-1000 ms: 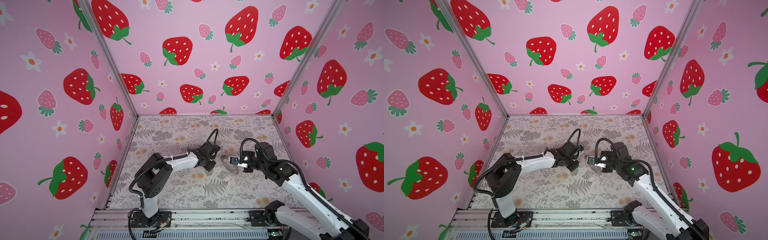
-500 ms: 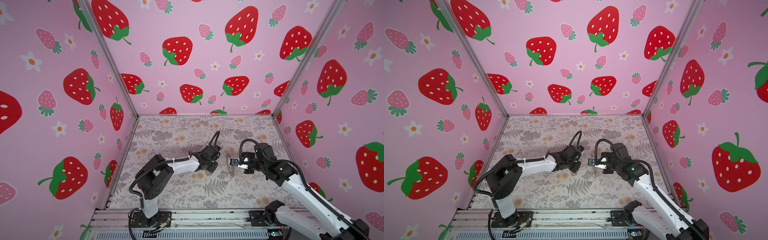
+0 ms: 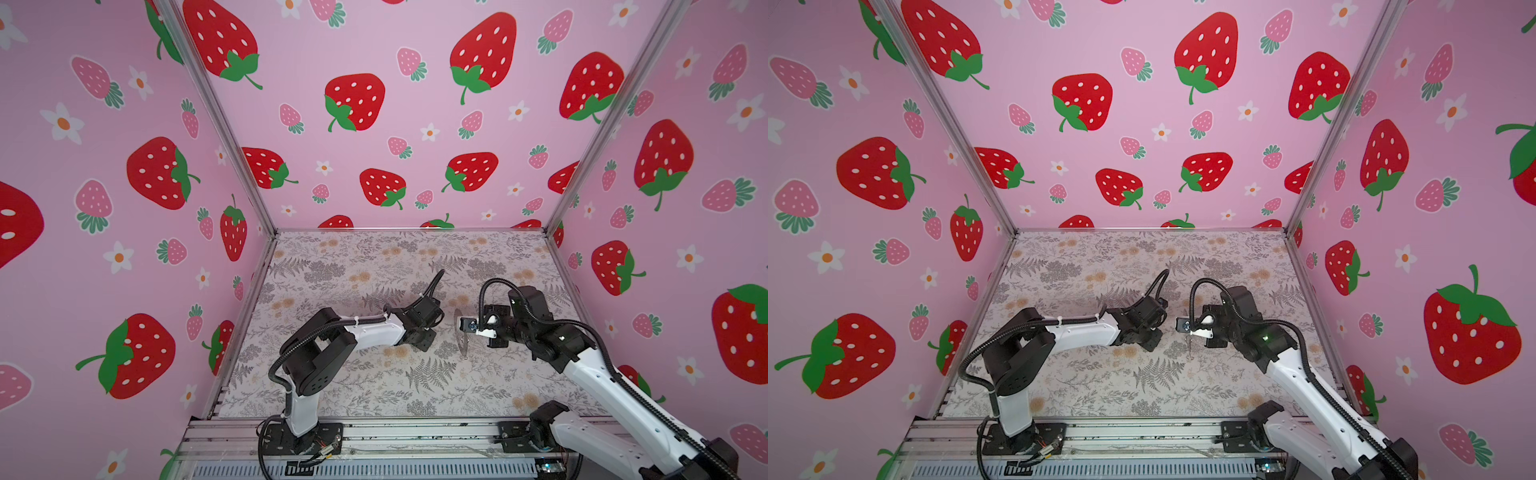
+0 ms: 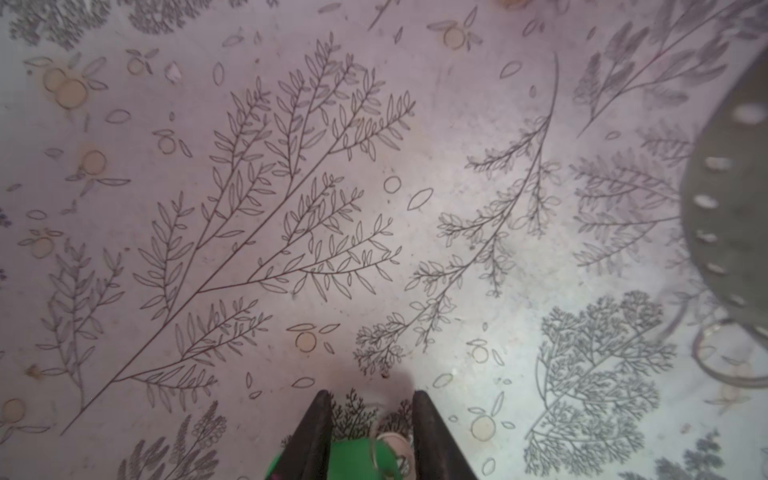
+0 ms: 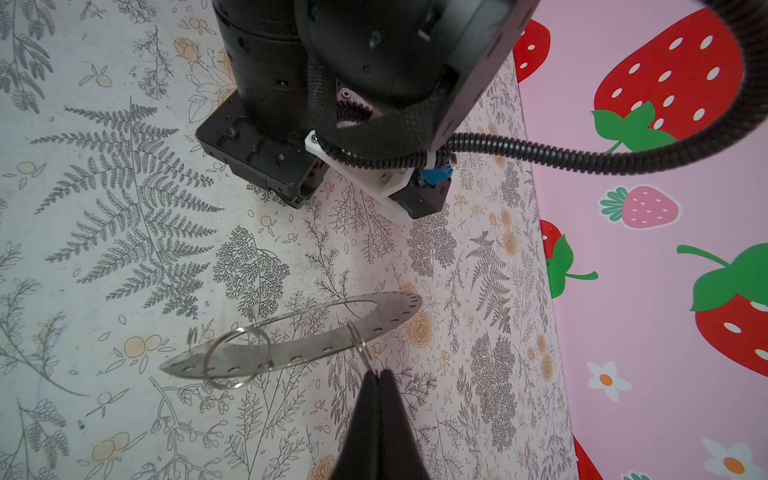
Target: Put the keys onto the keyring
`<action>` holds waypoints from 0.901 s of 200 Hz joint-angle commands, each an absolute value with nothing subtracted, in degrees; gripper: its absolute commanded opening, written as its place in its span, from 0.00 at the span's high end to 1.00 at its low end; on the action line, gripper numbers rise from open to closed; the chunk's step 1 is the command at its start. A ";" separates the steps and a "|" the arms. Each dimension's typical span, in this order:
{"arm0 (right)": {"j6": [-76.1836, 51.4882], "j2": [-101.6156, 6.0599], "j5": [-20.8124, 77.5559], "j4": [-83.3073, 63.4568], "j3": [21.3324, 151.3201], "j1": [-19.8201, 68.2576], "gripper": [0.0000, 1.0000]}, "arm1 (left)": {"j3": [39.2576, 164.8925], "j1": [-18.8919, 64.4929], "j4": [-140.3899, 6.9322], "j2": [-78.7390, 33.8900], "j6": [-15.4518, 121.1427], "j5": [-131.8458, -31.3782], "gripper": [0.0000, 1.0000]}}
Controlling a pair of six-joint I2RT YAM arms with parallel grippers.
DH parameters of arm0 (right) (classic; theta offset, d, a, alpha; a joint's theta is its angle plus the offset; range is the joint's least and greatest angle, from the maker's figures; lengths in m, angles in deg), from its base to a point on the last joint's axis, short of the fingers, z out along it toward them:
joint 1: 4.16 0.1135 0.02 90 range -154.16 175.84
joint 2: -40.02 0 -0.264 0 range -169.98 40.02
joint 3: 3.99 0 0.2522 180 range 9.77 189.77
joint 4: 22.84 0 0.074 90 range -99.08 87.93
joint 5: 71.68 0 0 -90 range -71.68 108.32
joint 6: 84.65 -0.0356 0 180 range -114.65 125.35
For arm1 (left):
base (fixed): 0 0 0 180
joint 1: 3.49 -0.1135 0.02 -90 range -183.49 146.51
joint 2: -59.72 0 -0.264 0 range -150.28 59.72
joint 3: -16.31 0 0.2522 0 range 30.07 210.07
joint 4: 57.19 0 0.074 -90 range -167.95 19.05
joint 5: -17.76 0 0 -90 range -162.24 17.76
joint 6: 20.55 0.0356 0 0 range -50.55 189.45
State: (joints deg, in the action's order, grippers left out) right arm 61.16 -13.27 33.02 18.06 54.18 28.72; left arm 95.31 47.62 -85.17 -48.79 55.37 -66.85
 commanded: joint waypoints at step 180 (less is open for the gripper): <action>62.30 -12.70 35.03 17.09 54.11 28.79 1.00 | 81.12 47.40 -74.76 -33.43 62.21 -72.28 0.66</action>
